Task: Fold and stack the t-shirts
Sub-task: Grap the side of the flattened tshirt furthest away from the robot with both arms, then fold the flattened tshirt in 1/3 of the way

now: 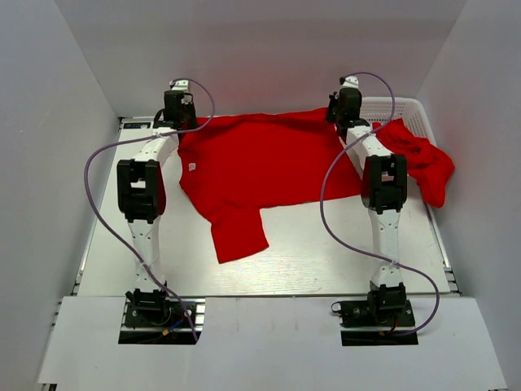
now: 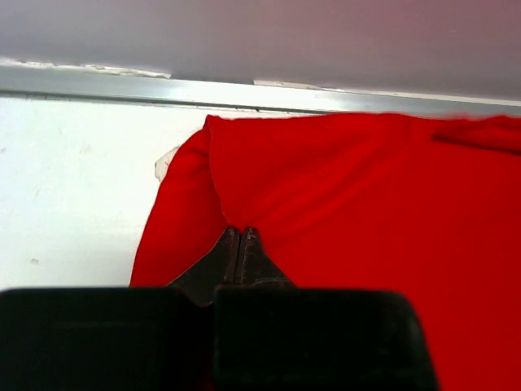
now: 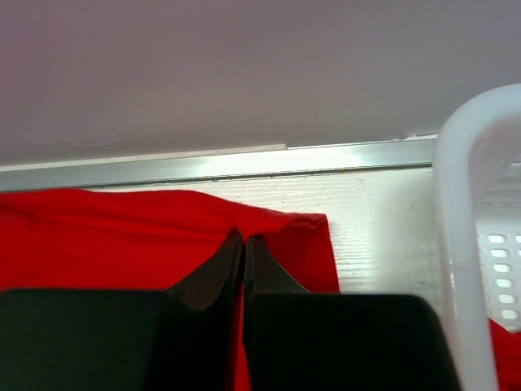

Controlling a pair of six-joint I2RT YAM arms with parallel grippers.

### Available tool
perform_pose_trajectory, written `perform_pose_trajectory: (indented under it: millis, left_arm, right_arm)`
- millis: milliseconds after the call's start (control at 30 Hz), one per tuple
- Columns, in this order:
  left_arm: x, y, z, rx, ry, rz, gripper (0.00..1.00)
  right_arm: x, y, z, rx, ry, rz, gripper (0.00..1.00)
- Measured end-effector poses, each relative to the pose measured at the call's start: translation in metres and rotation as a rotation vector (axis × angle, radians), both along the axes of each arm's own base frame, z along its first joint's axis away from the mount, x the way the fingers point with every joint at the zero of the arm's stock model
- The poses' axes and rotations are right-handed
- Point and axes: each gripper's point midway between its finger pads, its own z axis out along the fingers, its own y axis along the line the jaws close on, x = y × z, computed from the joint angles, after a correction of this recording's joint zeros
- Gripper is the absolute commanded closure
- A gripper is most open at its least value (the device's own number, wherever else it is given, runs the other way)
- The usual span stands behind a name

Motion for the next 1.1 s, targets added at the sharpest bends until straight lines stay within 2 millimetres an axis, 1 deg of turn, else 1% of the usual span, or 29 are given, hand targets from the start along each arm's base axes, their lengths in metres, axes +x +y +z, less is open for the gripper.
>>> perform_pose_trajectory:
  millis: [200, 333, 400, 533, 633, 733, 800, 900, 967, 1033, 1100]
  left_arm:
    - [-0.027, 0.001, 0.021, -0.028, 0.013, 0.014, 1.0]
    - [-0.039, 0.0, 0.028, -0.038, 0.026, 0.02, 1.0]
    - [-0.045, 0.0, 0.026, -0.049, 0.046, 0.027, 1.0]
    - [-0.063, 0.0, 0.014, -0.067, 0.109, 0.04, 1.0]
    - [-0.079, -0.003, 0.003, -0.085, 0.169, 0.038, 1.0]
    - [-0.089, -0.007, 0.003, -0.104, 0.206, 0.025, 1.0]
    - [-0.094, -0.01, 0.01, -0.114, 0.21, 0.015, 1.0]
    - [-0.1, -0.013, 0.025, -0.125, 0.194, 0.003, 1.0]
    - [-0.11, -0.015, 0.031, -0.135, 0.19, 0.0, 1.0]
    - [-0.12, -0.015, 0.028, -0.145, 0.205, 0.001, 1.0]
    - [-0.13, -0.017, 0.018, -0.155, 0.235, 0.0, 1.0]
  right_arm:
    - [-0.001, -0.009, 0.001, -0.038, 0.004, 0.013, 1.0]
    - [-0.004, -0.013, 0.01, -0.063, 0.005, 0.02, 1.0]
    - [-0.006, -0.014, 0.017, -0.069, 0.003, 0.025, 1.0]
    - [-0.009, -0.019, 0.034, -0.074, -0.008, 0.036, 1.0]
    - [-0.013, -0.023, 0.039, -0.077, -0.001, 0.045, 1.0]
    - [-0.017, -0.024, 0.038, -0.079, 0.022, 0.056, 1.0]
    - [-0.021, -0.025, 0.035, -0.08, 0.037, 0.062, 1.0]
    - [-0.028, -0.026, 0.029, -0.083, 0.066, 0.066, 1.0]
    - [-0.031, -0.026, 0.026, -0.084, 0.079, 0.067, 1.0]
    - [-0.034, -0.027, 0.023, -0.085, 0.094, 0.068, 1.0]
    - [-0.037, -0.027, 0.02, -0.085, 0.109, 0.069, 1.0]
